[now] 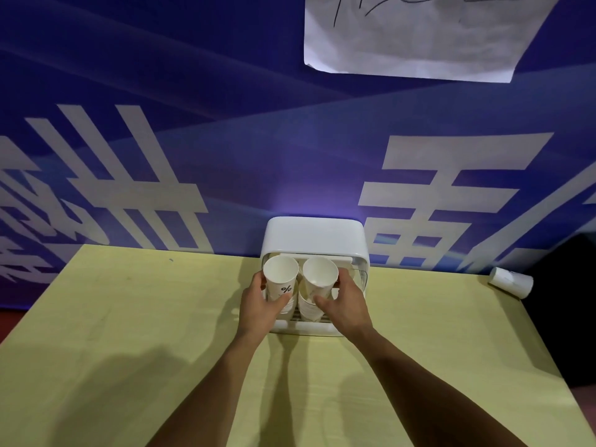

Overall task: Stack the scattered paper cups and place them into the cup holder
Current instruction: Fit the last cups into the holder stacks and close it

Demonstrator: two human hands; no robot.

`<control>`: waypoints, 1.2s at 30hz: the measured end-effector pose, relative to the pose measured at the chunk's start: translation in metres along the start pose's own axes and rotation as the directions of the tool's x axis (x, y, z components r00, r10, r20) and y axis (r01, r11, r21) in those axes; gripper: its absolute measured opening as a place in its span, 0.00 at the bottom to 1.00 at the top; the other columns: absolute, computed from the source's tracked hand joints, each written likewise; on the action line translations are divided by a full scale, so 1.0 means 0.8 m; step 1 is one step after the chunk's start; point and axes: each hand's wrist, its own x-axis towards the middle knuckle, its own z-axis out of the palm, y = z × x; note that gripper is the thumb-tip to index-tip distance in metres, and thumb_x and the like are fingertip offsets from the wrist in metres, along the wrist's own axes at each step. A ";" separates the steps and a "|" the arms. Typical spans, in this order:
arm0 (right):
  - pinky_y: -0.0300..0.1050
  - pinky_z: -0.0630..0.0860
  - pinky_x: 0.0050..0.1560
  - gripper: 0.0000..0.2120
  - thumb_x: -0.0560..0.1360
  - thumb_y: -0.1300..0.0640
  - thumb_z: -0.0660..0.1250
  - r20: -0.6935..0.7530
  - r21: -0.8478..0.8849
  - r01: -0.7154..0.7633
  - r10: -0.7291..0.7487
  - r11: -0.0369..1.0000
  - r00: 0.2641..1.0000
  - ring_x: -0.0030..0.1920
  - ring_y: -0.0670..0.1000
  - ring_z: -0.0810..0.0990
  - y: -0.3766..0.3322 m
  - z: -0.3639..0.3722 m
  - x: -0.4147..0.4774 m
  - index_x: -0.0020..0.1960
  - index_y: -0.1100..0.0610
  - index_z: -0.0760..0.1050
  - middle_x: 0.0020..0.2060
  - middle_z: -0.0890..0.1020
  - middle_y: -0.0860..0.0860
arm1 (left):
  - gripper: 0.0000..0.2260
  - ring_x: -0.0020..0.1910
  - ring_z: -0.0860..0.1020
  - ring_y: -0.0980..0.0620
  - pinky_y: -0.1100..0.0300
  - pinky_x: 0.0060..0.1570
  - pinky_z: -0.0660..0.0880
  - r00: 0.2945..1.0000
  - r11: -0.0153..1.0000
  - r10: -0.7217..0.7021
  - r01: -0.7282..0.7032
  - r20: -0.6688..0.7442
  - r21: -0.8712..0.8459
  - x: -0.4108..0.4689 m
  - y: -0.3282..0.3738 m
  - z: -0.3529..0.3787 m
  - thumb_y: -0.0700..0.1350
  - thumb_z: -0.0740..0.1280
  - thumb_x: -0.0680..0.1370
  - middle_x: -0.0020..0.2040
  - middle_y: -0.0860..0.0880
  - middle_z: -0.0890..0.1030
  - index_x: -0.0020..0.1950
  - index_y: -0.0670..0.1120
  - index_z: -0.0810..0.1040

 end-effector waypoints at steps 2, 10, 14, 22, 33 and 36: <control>0.43 0.75 0.54 0.34 0.67 0.52 0.79 -0.004 -0.009 0.000 0.000 1.000 1.000 0.58 0.47 0.77 0.002 0.002 0.000 0.68 0.49 0.68 0.60 0.78 0.45 | 0.30 0.62 0.75 0.52 0.59 0.57 0.71 1.000 1.000 0.002 -0.002 0.009 0.000 0.003 -0.003 0.001 0.46 0.79 0.70 0.63 0.49 0.79 0.69 0.48 0.71; 0.42 0.75 0.54 0.34 0.68 0.51 0.79 -0.008 -0.026 -0.016 0.016 1.000 1.000 0.57 0.46 0.76 0.005 0.007 -0.003 0.69 0.51 0.68 0.61 0.79 0.47 | 0.31 0.60 0.75 0.55 0.60 0.56 0.71 0.999 1.000 0.030 -0.030 0.026 0.007 0.009 -0.013 0.001 0.46 0.79 0.69 0.62 0.52 0.79 0.69 0.49 0.72; 0.42 0.76 0.54 0.33 0.68 0.49 0.79 -0.023 -0.059 -0.017 0.015 0.998 1.000 0.58 0.48 0.78 0.003 0.007 -0.002 0.68 0.51 0.69 0.61 0.79 0.47 | 0.32 0.63 0.75 0.53 0.58 0.59 0.72 0.999 0.999 0.033 -0.034 0.032 0.021 0.014 -0.013 0.003 0.47 0.79 0.69 0.63 0.52 0.78 0.70 0.49 0.71; 0.46 0.78 0.57 0.34 0.67 0.47 0.80 -0.032 -0.083 -0.022 0.019 0.996 0.999 0.58 0.48 0.78 0.000 0.007 0.001 0.68 0.50 0.69 0.61 0.79 0.46 | 0.31 0.60 0.74 0.54 0.60 0.56 0.71 0.999 0.999 0.030 -0.030 0.028 0.021 0.015 -0.024 0.005 0.45 0.79 0.70 0.60 0.53 0.77 0.69 0.49 0.71; 0.42 0.73 0.54 0.36 0.67 0.50 0.80 -0.004 -0.102 -0.025 0.024 0.995 1.000 0.58 0.48 0.76 0.002 0.005 -0.003 0.70 0.53 0.69 0.62 0.78 0.49 | 0.35 0.62 0.74 0.54 0.56 0.62 0.73 0.998 1.000 0.015 -0.014 0.063 -0.008 0.021 -0.036 0.005 0.49 0.81 0.66 0.63 0.55 0.76 0.69 0.53 0.69; 0.47 0.76 0.58 0.37 0.66 0.47 0.81 -0.008 -0.117 -0.031 0.031 0.993 1.000 0.59 0.49 0.76 0.003 0.008 -0.001 0.70 0.52 0.69 0.63 0.77 0.48 | 0.34 0.62 0.74 0.55 0.59 0.59 0.72 0.997 1.000 0.024 -0.024 0.067 -0.007 0.020 -0.037 0.006 0.50 0.81 0.66 0.63 0.56 0.76 0.69 0.54 0.70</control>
